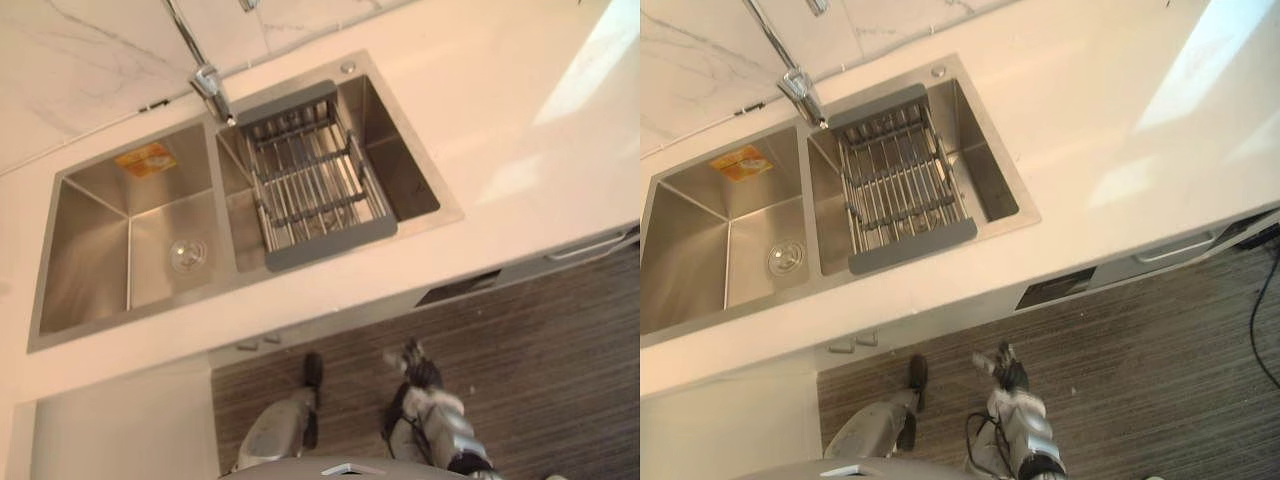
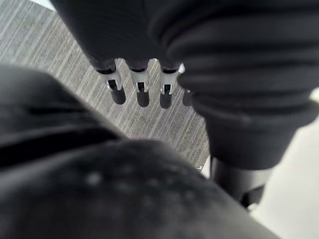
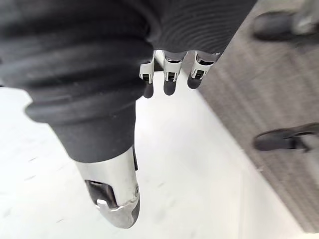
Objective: Walk over to the sink, pick up the cup, carry it to the dishwasher, place the cup inside the dishwasher, then close the dishwasher door
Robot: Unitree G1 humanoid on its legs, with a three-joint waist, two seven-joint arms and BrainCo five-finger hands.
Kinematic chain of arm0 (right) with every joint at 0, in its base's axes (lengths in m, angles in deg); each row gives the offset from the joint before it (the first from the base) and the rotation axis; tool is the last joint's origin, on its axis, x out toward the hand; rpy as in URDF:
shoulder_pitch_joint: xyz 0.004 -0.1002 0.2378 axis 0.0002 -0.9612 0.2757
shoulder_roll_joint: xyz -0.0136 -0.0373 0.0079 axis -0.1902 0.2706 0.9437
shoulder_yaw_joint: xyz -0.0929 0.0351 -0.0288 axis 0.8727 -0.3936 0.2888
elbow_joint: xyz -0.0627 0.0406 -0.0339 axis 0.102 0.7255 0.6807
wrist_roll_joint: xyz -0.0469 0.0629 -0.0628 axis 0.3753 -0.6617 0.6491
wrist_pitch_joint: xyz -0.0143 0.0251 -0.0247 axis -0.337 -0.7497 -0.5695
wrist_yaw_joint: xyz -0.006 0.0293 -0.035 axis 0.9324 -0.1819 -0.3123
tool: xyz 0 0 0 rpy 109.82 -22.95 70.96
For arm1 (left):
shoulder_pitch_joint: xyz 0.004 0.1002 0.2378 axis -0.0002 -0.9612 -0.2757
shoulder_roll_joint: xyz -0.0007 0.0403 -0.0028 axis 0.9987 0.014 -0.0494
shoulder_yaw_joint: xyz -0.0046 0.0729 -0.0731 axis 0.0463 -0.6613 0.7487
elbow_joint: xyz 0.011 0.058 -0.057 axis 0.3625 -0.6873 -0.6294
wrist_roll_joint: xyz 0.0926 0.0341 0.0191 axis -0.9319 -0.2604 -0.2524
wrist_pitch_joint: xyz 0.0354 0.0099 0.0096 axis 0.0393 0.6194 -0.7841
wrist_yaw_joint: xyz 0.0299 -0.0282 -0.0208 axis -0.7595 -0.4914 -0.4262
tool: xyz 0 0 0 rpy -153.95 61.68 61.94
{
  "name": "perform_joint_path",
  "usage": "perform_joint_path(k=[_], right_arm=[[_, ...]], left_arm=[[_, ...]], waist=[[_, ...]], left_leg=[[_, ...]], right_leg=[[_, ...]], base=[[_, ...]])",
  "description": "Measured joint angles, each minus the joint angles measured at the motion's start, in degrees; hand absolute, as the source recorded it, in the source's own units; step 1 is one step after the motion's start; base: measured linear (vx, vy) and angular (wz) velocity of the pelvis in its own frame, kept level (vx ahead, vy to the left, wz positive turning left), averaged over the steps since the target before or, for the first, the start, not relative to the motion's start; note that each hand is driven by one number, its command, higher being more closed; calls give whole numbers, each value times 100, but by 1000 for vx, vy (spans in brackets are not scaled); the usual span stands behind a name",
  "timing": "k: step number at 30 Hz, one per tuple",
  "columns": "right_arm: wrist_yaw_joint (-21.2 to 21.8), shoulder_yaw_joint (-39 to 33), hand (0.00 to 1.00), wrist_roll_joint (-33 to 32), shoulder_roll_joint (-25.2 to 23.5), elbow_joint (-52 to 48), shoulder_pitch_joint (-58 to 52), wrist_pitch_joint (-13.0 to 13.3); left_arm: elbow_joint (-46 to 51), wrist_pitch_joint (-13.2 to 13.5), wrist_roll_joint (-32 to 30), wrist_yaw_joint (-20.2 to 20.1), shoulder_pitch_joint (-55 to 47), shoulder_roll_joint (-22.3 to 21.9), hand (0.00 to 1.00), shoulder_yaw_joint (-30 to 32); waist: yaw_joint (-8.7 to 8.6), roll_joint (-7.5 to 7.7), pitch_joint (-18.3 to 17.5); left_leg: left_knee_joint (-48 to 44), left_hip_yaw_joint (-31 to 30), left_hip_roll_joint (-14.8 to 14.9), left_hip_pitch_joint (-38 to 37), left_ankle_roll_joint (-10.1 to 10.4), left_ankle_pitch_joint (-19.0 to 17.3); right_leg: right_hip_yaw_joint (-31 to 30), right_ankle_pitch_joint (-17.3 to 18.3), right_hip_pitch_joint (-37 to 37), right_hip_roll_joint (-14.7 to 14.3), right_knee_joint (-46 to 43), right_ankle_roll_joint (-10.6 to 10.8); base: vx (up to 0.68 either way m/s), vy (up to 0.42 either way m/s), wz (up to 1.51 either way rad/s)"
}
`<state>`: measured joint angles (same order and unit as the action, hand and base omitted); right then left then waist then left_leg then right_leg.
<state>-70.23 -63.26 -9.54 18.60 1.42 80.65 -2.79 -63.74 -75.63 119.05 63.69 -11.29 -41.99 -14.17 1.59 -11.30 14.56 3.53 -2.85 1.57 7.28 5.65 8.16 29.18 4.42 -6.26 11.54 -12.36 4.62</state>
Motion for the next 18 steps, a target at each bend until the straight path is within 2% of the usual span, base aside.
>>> perform_joint_path(k=[1,2,3,5,6,9,12,14,15,16,17,18], right_arm=[[2,-80,0,-26,-17,104,-25,11],[20,-264,0,-50,-27,319,-153,75],[17,-402,0,-63,-55,412,-374,105],[-16,-411,0,-201,-75,496,-674,44],[-49,-432,0,-290,-103,503,-810,-83],[-297,-664,0,-440,-258,507,-870,-468],[-349,-666,0,-551,-280,485,-835,-654],[-342,-657,0,-468,-283,403,-778,-673],[-340,-653,0,-327,-283,259,-753,-679],[-343,-655,0,-190,-273,262,-717,-690],[-345,-652,0,-195,-294,272,-711,-731],[-351,-658,0,-210,-377,289,-751,-840]], left_arm=[[1,1,69,-45,-23,60,0,-1],[67,2,245,-92,-58,196,0,-2],[134,19,399,-147,-60,334,0,-2],[153,34,415,-179,-58,526,0,-219],[144,42,372,-180,-57,610,0,-336],[143,-32,343,-237,-9,820,0,-706],[106,-248,230,-234,38,900,0,-868],[29,-325,112,-241,53,919,0,-869],[-70,-329,83,-289,77,944,0,-900],[-133,-328,89,-348,149,1013,0,-968],[-136,-329,96,-386,156,1049,0,-1011],[-188,-328,101,-411,186,1068,0,-1067]], waist=[[-14,76,-36],[-7,240,-106],[-16,401,-197],[-77,632,-312],[-108,767,-369],[-103,1003,-441],[-106,1004,-469],[-106,1000,-473],[-123,992,-475],[-167,955,-442],[-183,988,-424],[-211,1003,-421]], left_leg=[[46,12,-3,-91,2,0],[109,273,42,-256,-2,-50],[121,982,164,-347,-100,-133],[71,1846,293,-445,-176,-72],[56,1911,224,-461,-381,9],[87,1837,-18,-633,-446,-9],[131,1852,-86,-891,-559,-178],[135,1824,-62,-956,-640,-339],[134,1699,-21,-963,-653,-354],[134,1552,33,-1002,-662,-360],[133,1465,69,-1018,-670,-361],[133,1283,142,-1043,-669,-361]], right_leg=[[37,8,107,-1,35,14],[167,42,369,6,123,66],[328,98,591,28,181,122],[590,202,838,143,158,247],[652,249,912,252,69,317],[703,279,1077,489,-121,377],[585,265,1136,690,-649,370],[323,75,757,932,-1671,105],[6,-236,373,1016,-2341,-283],[-384,-288,66,955,-2754,-246],[-548,-50,21,852,-2783,-149],[-805,365,47,540,-2532,16]], base=[[179,-64,23],[156,-51,47],[143,-38,55],[157,28,63],[176,71,55],[145,79,33],[52,100,8],[-41,107,6],[-21,70,29],[14,41,37],[23,-21,55],[19,-37,36]])
